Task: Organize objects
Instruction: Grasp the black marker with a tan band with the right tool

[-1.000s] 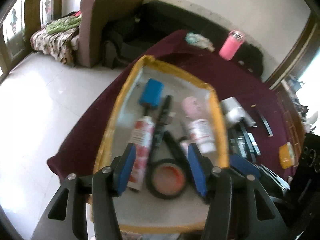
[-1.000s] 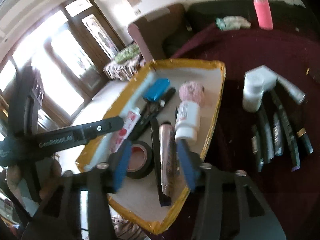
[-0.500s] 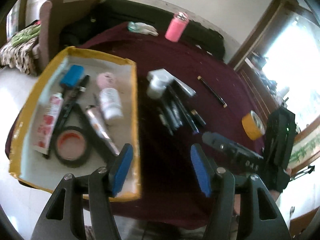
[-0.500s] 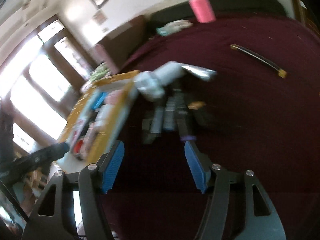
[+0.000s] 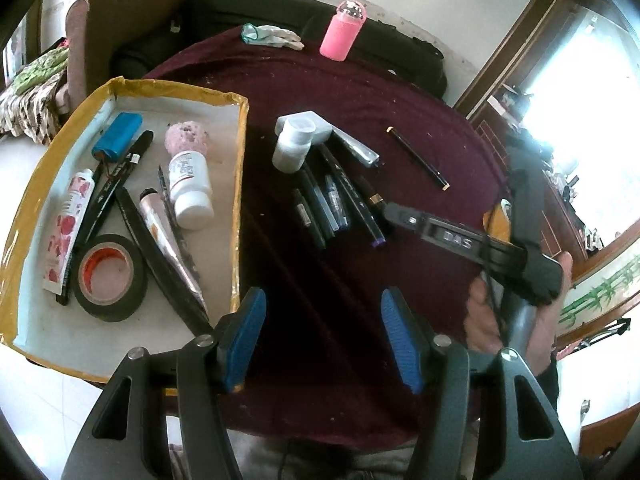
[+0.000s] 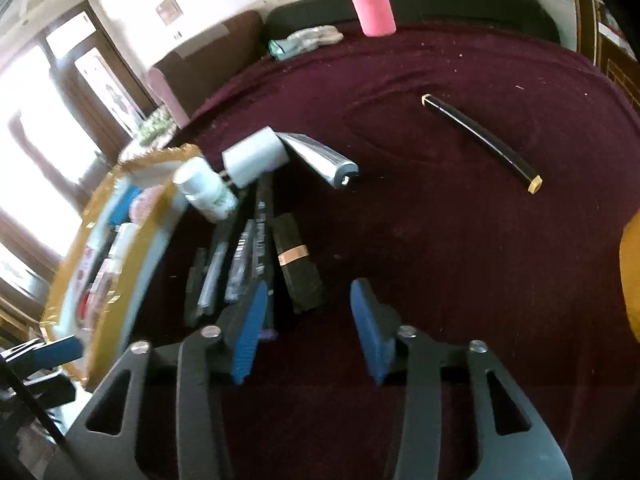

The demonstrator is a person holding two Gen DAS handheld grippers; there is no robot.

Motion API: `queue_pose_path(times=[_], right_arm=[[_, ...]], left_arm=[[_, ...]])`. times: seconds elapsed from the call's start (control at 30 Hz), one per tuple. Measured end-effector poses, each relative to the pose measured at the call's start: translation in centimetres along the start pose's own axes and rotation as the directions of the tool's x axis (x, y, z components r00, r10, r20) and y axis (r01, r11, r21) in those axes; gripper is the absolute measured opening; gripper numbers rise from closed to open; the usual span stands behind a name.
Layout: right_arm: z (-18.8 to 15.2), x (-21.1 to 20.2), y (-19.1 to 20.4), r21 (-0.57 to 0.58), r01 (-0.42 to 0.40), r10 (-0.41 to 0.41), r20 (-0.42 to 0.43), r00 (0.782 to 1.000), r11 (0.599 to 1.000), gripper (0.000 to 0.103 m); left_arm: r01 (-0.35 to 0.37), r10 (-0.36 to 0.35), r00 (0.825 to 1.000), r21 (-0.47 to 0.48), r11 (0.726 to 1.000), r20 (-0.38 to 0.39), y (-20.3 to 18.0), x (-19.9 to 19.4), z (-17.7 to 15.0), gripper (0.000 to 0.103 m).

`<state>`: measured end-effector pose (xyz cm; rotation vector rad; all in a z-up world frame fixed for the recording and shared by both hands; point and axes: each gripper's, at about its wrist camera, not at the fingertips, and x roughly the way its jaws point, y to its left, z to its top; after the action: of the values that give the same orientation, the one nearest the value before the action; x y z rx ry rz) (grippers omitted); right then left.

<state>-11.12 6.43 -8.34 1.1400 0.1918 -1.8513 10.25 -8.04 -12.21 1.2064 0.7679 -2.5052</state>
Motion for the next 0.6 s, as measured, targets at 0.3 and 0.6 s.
queue_pose_path(times=[0.3,0.6], right_arm=[[-0.2,1.7,0.8,-0.074,0.019,-0.018,0.005,1.0,0.997,0.036],[-0.5,1.1,-0.6,0.003,-0.01,0.01,-0.025,1.0,1.0,0.015]], left_arm=[[0.002,-0.002,1.0,0.018,1.0,-0.025,-1.1,0.9,-0.2,0.054],[0.003,-0.002,0.999,0.016,1.0,-0.053,-2.4,2.3,0.4,0.054]])
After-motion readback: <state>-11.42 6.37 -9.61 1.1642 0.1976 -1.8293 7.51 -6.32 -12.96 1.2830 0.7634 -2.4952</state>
